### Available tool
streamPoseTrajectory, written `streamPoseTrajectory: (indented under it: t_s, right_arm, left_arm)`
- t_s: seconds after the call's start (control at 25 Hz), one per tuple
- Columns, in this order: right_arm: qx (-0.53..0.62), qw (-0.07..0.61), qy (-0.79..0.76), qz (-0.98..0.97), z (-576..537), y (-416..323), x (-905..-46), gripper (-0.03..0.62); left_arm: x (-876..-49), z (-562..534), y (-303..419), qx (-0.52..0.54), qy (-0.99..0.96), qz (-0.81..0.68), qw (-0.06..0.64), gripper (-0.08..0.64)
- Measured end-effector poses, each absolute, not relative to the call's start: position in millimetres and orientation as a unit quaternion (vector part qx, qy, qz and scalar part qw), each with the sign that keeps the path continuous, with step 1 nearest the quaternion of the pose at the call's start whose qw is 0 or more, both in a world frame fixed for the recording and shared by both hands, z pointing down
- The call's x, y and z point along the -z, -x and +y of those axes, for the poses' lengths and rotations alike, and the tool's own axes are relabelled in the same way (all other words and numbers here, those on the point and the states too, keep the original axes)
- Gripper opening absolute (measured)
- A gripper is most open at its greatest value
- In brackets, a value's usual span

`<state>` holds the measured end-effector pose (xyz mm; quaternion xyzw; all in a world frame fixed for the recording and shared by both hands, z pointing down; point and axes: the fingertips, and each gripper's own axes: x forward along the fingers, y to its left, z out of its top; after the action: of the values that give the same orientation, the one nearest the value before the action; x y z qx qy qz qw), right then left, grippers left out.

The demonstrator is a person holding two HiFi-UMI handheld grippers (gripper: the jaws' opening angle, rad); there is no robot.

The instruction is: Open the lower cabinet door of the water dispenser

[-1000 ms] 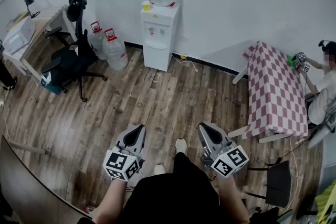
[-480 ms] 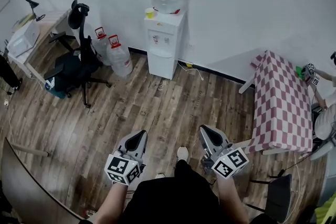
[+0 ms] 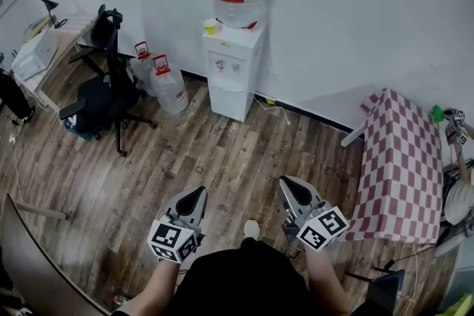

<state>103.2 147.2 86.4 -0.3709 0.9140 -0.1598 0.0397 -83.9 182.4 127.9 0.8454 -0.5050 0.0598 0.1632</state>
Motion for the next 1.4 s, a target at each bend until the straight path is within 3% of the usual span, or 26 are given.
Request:
streamPoseTrajectory:
  t_s: [0.68, 1.4]
  right_arm:
    - [0.181, 0.013, 0.345, 0.921, 40.7, -176.8, -124.5, 0.023]
    - [0.185, -0.018, 0.374, 0.909, -103.0, -143.9, -171.3, 0.021]
  left_arm:
    - [-149.2, 87.7, 8.9, -0.085, -0.829, -0.526, 0.173, 0.014]
    - [-178.1, -63.0, 24.1, -0.100, -0.847, -0.491, 0.180, 0.014]
